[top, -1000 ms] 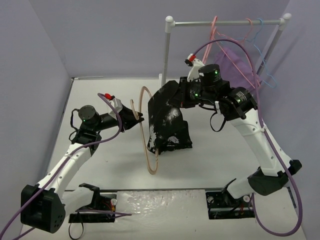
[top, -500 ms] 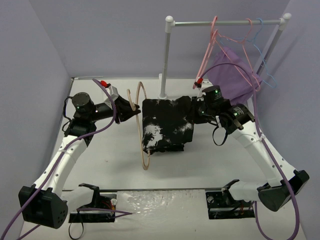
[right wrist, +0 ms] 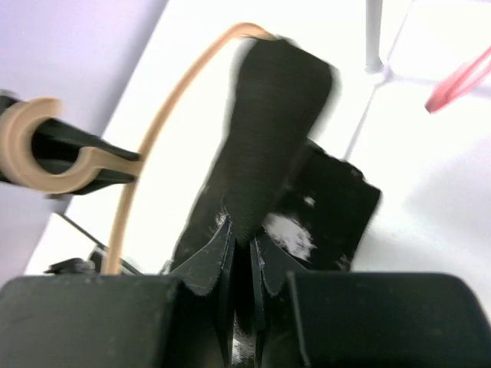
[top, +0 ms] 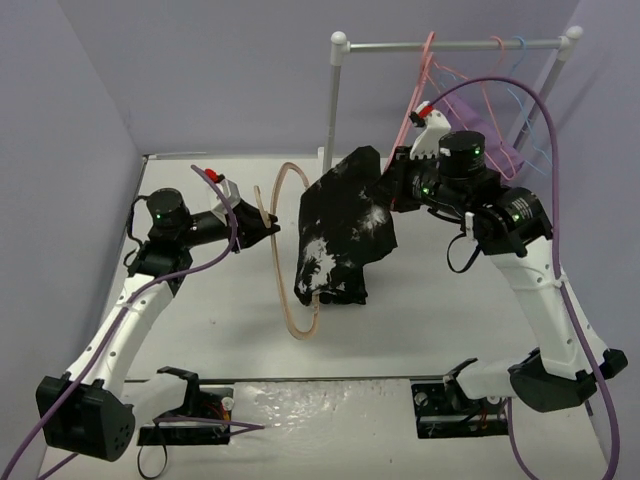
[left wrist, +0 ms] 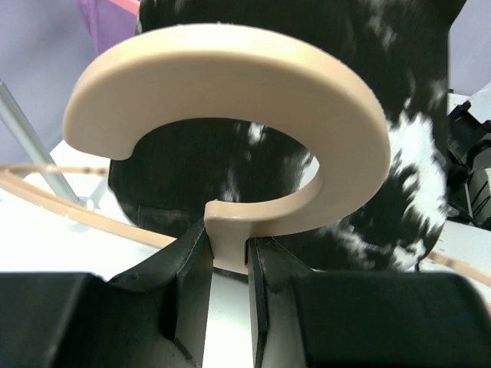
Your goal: Place the trousers on the hanger
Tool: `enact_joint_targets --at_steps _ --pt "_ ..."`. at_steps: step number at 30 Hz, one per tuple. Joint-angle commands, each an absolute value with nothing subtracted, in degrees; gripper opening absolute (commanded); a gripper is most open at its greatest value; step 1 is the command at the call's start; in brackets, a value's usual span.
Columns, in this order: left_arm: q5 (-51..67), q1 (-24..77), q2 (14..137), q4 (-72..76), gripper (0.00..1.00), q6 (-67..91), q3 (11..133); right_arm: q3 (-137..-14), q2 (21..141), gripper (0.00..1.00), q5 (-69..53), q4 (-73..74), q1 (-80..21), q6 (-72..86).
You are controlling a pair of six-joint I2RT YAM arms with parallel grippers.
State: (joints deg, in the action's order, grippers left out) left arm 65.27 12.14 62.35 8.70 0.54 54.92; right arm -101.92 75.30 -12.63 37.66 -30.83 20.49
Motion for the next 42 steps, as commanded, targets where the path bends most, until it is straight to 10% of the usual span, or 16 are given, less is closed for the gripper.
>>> enact_joint_targets --at_steps 1,42 --pt "64.28 10.73 61.48 17.32 0.00 0.98 54.24 -109.59 76.24 0.00 -14.73 33.57 -30.25 20.62" --pt "65.87 8.31 66.67 -5.32 0.00 1.96 89.76 -71.14 73.96 0.00 -7.27 20.58 -31.43 20.55"
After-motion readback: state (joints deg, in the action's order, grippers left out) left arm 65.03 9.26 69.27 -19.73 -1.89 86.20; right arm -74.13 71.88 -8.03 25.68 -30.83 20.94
